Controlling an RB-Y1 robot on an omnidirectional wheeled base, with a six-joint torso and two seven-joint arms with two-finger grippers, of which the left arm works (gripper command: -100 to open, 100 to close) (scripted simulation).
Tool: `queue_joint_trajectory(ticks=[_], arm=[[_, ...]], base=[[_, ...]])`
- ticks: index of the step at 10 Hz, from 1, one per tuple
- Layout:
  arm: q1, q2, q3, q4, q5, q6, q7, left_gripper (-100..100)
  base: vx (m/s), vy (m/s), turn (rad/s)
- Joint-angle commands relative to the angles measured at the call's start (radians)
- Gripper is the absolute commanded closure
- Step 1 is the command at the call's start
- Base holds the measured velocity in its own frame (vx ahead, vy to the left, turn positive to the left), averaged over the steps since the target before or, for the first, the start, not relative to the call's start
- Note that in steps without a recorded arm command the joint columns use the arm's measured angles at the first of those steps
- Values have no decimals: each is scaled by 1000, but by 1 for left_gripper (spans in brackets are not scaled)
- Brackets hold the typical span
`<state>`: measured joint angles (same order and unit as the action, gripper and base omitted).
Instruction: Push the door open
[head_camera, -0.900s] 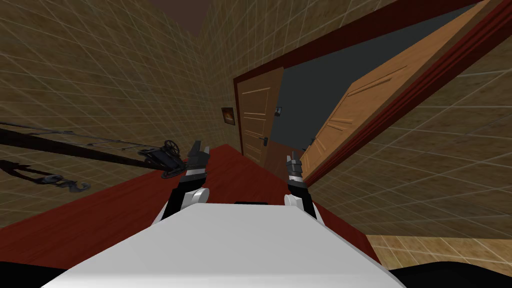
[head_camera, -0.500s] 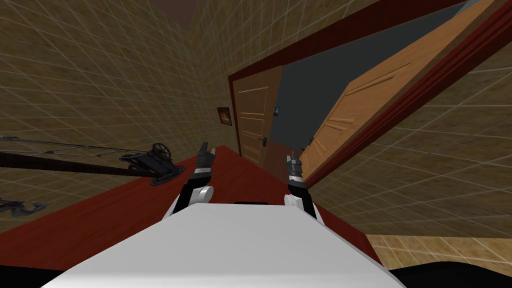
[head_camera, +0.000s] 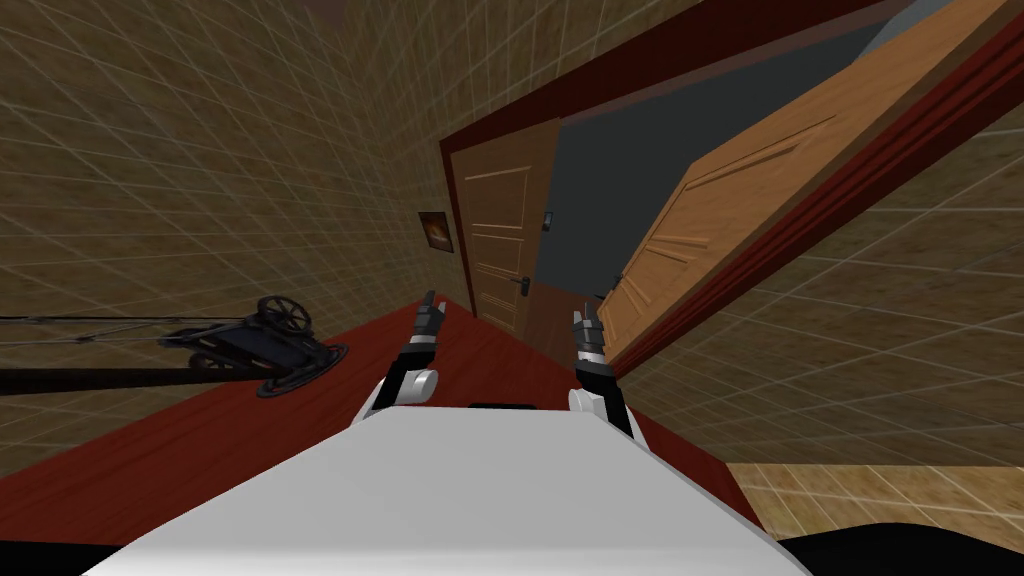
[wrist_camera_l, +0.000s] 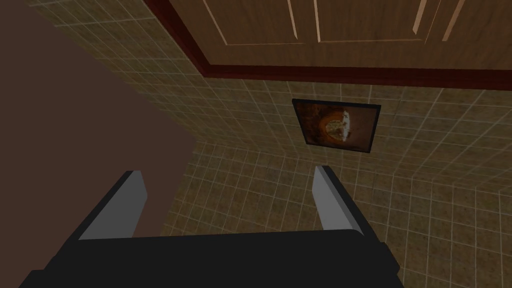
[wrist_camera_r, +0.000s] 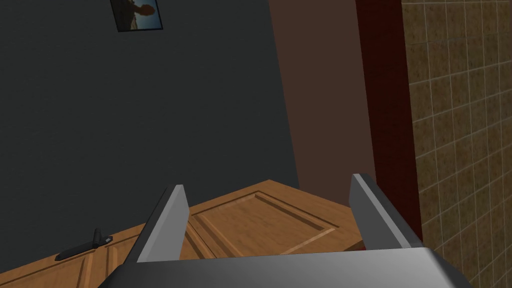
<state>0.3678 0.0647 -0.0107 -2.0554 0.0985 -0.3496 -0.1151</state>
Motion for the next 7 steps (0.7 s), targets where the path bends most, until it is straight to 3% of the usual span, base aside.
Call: queue_joint_trajectory(ticks=[1,7], arm=[[-20,4,-13,34,-1,7,7,-100],[-87,18,-61,166,-5,21,32,-100]], base=[[112,5,-76],[96,7,-86]])
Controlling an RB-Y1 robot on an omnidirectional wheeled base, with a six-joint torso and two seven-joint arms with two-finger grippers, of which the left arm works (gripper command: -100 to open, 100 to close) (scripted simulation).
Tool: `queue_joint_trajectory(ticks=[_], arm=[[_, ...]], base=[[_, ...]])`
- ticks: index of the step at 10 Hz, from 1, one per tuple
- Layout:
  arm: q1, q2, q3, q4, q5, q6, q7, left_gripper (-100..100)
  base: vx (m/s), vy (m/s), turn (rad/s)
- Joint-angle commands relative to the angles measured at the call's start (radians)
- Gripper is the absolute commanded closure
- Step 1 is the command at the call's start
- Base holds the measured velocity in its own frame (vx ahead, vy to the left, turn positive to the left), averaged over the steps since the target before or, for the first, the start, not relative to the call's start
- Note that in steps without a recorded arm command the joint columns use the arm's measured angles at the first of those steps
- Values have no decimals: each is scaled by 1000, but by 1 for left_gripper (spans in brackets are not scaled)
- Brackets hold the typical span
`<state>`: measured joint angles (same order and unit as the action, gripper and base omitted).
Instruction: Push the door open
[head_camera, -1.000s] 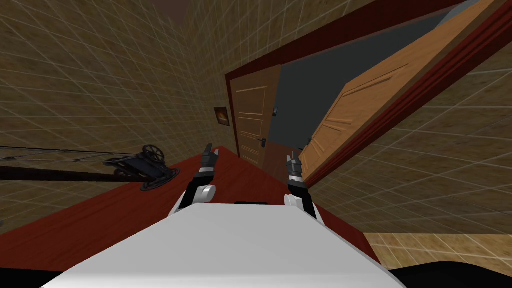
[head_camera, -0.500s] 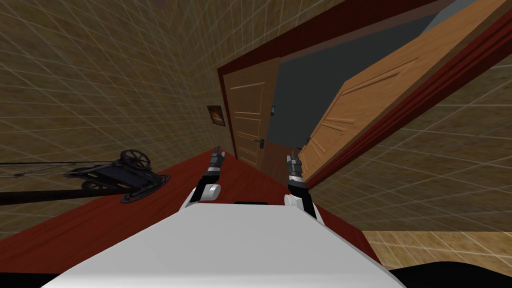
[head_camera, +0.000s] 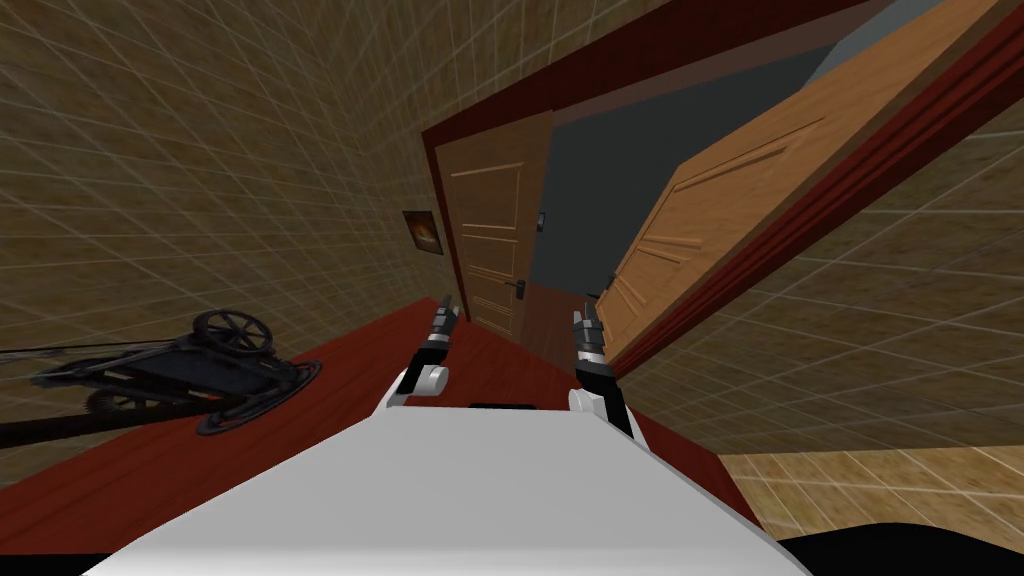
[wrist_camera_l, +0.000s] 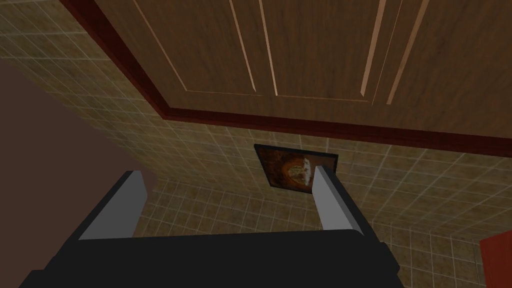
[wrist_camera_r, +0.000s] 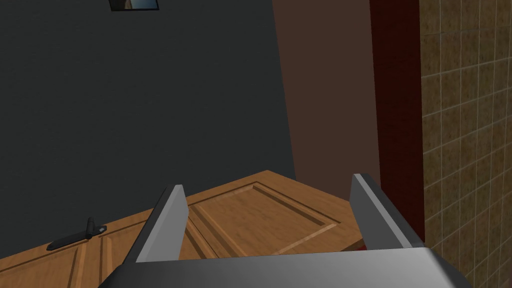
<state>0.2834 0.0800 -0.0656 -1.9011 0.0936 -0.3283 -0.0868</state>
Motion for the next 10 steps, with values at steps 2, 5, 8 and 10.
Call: queue_joint_trajectory(ticks=[2,5,8,10], arm=[[-27,6,-23,58,-1,5,13,-100],[-50,10,-40,105,-3,10,21,-100],[-86,14,-65,175,-5,17,34,-100],[-109,16,-81,220,-6,22,43,-100]], base=[[104,17,-92],[72,12,-54],[84,17,-97],[109,12,-79]])
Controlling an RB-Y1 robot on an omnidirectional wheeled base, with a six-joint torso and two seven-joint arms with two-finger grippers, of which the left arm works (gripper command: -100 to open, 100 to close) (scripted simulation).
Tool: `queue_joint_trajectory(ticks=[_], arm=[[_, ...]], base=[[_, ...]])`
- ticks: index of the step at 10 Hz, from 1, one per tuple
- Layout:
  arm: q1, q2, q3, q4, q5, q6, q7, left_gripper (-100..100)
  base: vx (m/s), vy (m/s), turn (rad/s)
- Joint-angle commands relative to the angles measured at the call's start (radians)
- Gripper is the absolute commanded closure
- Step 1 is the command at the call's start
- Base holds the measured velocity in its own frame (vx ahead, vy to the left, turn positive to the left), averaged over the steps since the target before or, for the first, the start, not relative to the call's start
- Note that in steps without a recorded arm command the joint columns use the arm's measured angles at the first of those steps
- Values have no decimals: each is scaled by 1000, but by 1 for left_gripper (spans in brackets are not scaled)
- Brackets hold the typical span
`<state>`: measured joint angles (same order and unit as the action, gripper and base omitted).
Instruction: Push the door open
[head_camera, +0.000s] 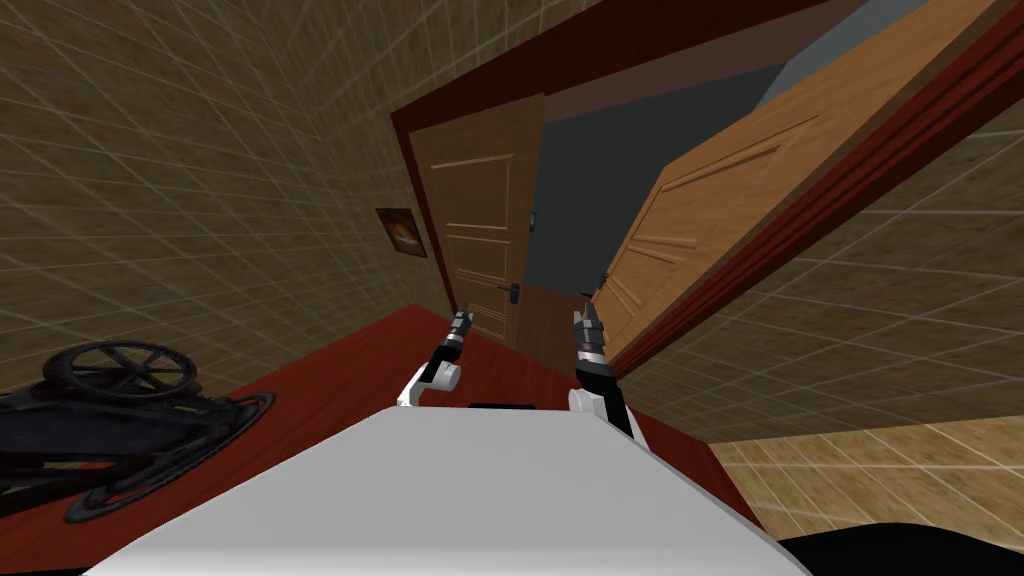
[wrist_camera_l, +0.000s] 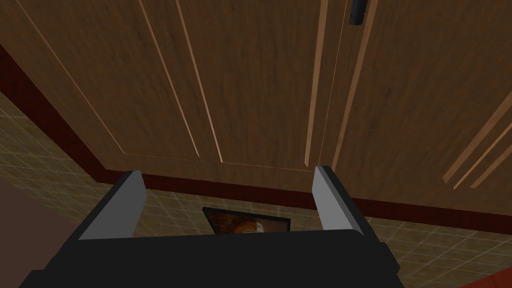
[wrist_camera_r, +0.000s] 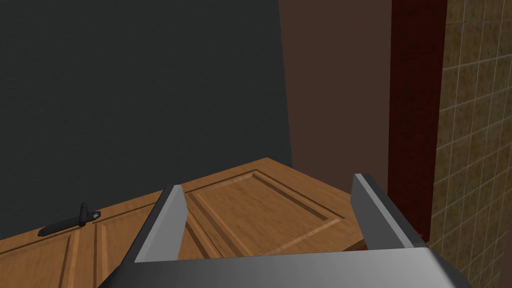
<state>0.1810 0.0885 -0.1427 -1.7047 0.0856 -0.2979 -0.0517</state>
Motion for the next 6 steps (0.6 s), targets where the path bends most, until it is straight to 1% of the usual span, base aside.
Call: queue_joint_trajectory(ticks=[1,6], arm=[[-18,9,-12,46,1,-6,12,-100],[-73,12,-51,153,-2,6,32,-100]], base=[[106,21,-97],[93,26,-87]])
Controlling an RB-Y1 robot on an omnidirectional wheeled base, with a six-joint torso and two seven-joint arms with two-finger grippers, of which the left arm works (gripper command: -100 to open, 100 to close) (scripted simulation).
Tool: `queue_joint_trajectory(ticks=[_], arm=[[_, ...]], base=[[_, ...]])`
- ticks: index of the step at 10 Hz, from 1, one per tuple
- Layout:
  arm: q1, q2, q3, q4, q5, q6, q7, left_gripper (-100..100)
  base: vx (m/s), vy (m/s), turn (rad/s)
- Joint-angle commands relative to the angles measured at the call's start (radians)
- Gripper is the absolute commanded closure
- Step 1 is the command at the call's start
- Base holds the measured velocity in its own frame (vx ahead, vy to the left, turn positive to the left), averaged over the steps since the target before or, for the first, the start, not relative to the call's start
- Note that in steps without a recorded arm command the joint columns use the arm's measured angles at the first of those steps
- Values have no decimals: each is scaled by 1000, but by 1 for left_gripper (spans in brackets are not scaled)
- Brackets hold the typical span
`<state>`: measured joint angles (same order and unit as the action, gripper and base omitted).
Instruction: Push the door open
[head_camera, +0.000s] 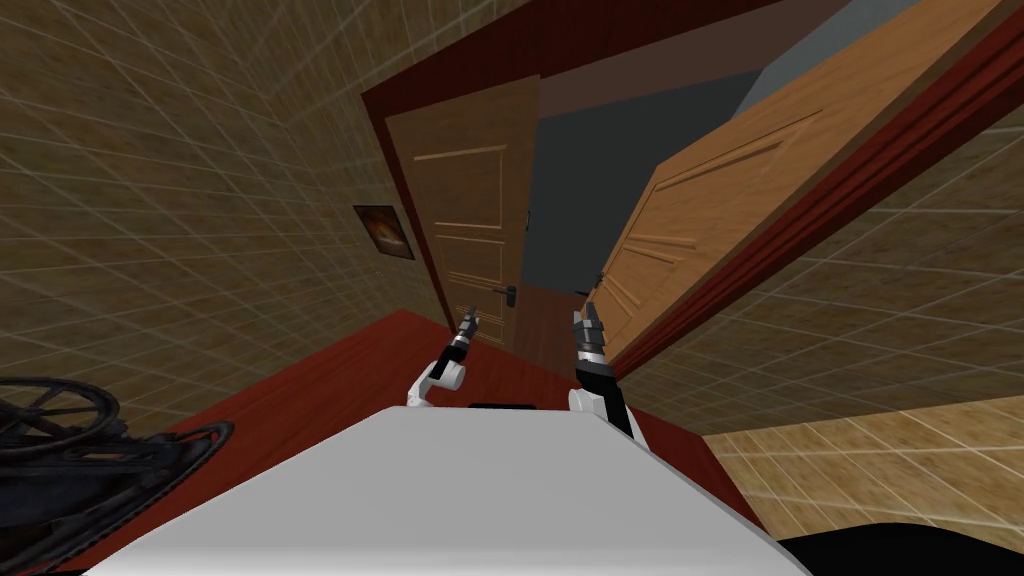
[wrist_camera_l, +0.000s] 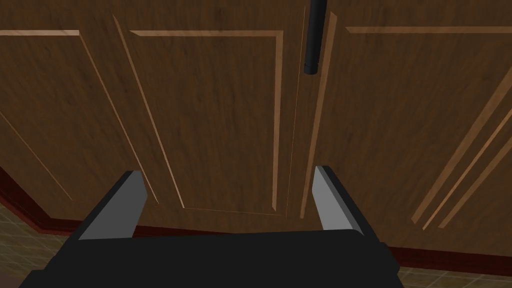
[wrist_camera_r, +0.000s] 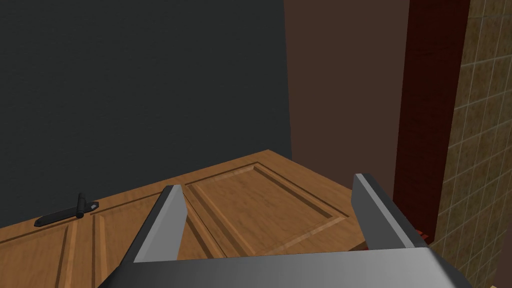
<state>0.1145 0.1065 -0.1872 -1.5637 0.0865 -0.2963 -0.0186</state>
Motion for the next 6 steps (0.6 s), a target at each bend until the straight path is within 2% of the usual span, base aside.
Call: queue_joint_trajectory(ticks=[1,3,4,6], arm=[[-16,-6,-13,31,-3,6,3,-100],[-35,-5,-27,70,-4,10,10,-100],[-53,-5,-39,104,-5,14,17,-100],[-70,-5,-51,137,-6,17,23,-100]], base=[[92,22,-68],[99,29,-69],[130,39,-124],[134,40,-71]])
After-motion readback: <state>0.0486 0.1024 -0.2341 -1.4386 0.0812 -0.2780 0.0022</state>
